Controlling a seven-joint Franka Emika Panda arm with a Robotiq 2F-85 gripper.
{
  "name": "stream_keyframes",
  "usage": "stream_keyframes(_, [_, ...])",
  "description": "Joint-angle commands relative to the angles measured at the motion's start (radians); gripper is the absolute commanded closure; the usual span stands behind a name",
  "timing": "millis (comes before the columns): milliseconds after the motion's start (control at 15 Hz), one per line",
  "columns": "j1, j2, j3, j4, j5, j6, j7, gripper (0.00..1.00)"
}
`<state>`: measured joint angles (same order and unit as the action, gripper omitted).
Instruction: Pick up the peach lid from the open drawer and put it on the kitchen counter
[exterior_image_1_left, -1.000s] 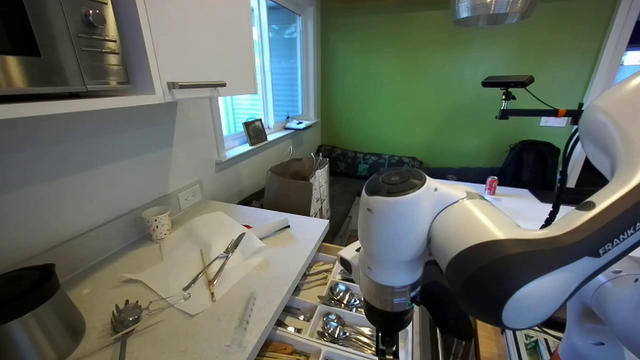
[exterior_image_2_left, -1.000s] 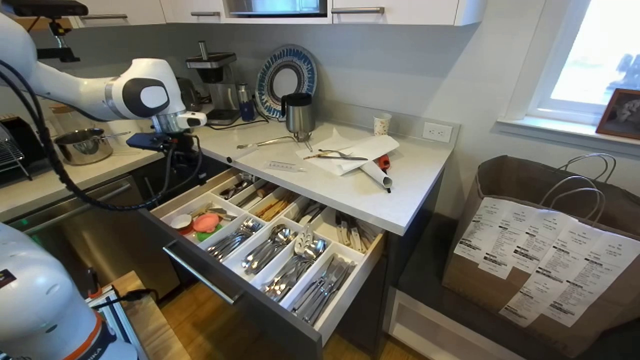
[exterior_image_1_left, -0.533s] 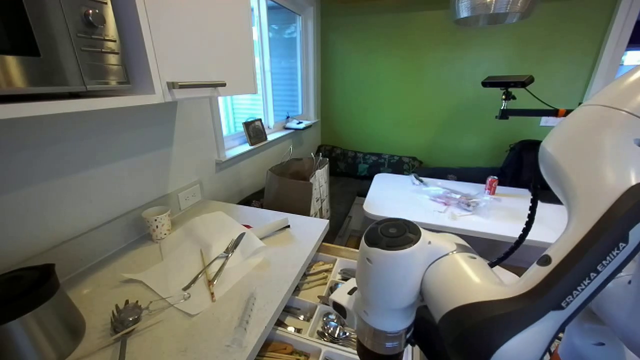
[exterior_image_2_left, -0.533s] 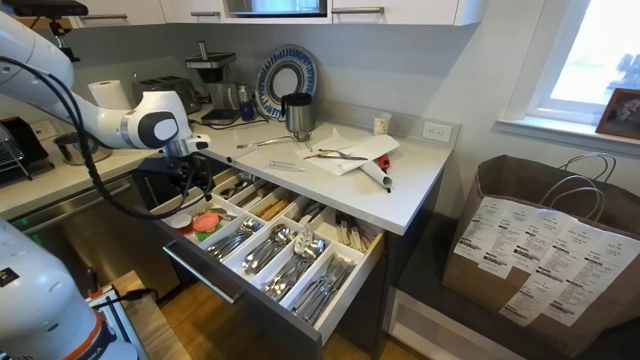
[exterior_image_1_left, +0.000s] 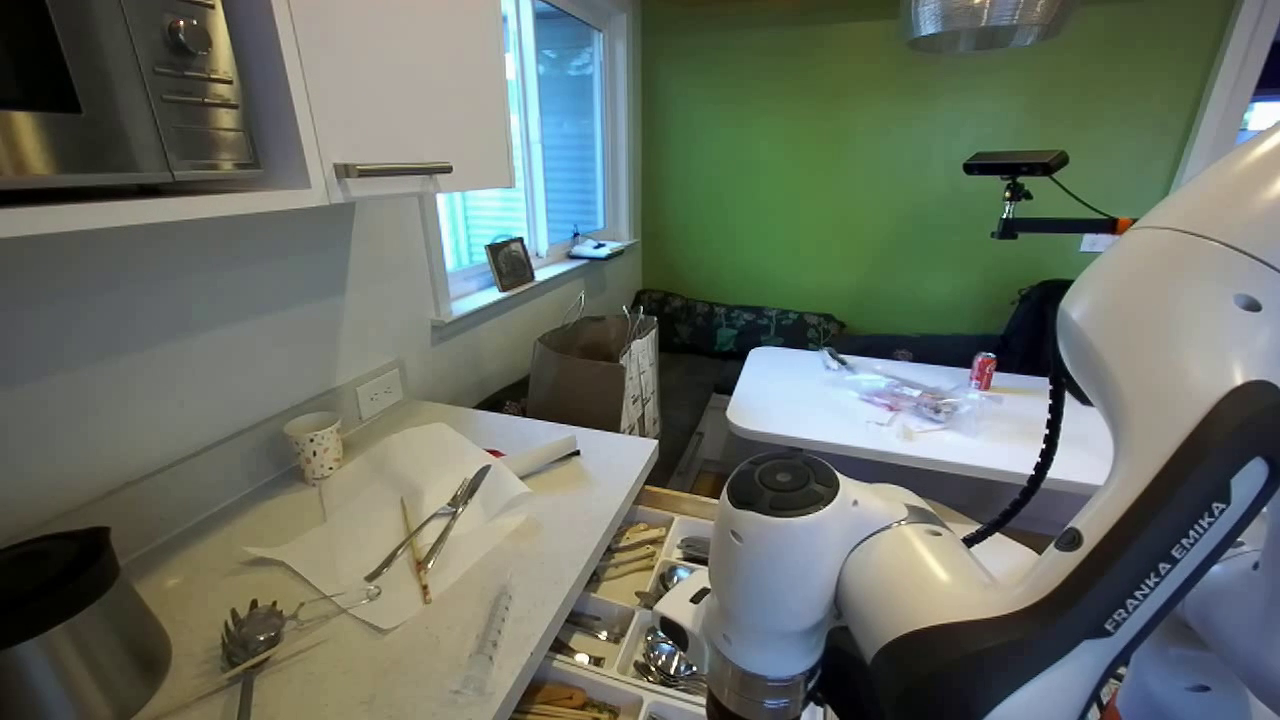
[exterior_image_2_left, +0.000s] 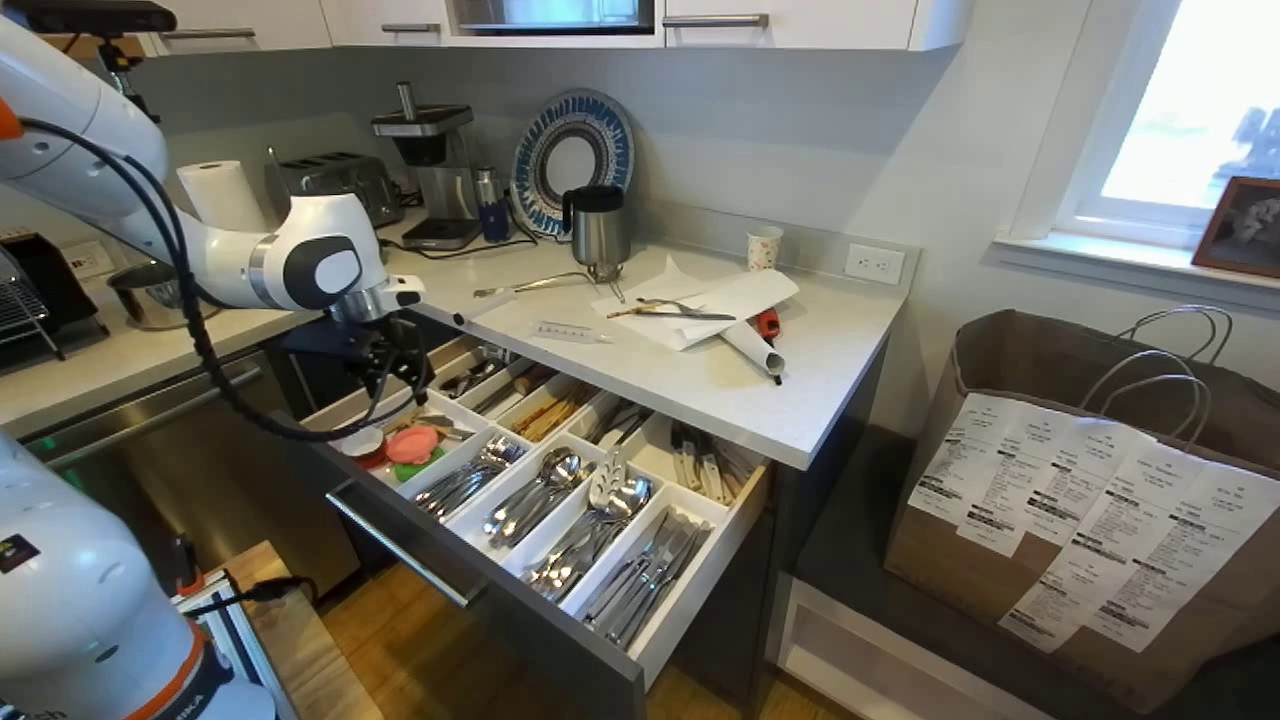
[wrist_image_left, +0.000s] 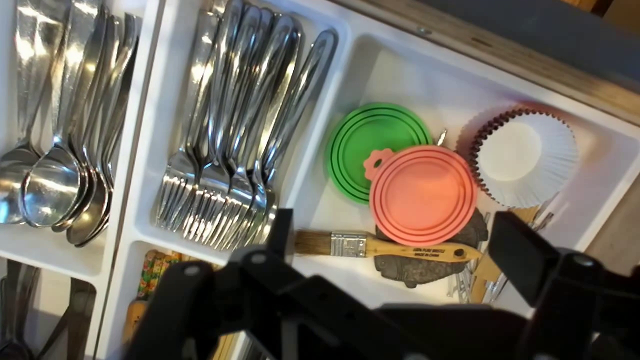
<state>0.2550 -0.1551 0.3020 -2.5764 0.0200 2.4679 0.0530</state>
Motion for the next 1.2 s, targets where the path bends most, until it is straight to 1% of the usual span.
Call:
stream_keyframes(0, [0.016,0.03,-0.011,0.015,0.007,0.032,-0.033,0.0])
stream_keyframes(333, [0.031,0.12,-0.024,0.014,0.078,0.209,-0.162,0.0])
stream_keyframes(533, [0.028,0.201,-0.022,0.016,0.155,0.28,-0.261,0.0])
stream_keyframes(667, [0.014,0.254,-0.013,0.025,0.196,0.298,-0.323,0.0])
stream_keyframes(867, [-0.011,0.325,0.003,0.038,0.197,0.343,-0.378,0.0])
stream_keyframes(1067, [-0.031,0.386,0.009,0.057,0.157,0.371,-0.387,0.0])
stream_keyframes(1133, [-0.042,0.405,0.02,0.067,0.165,0.376,-0.401,0.0])
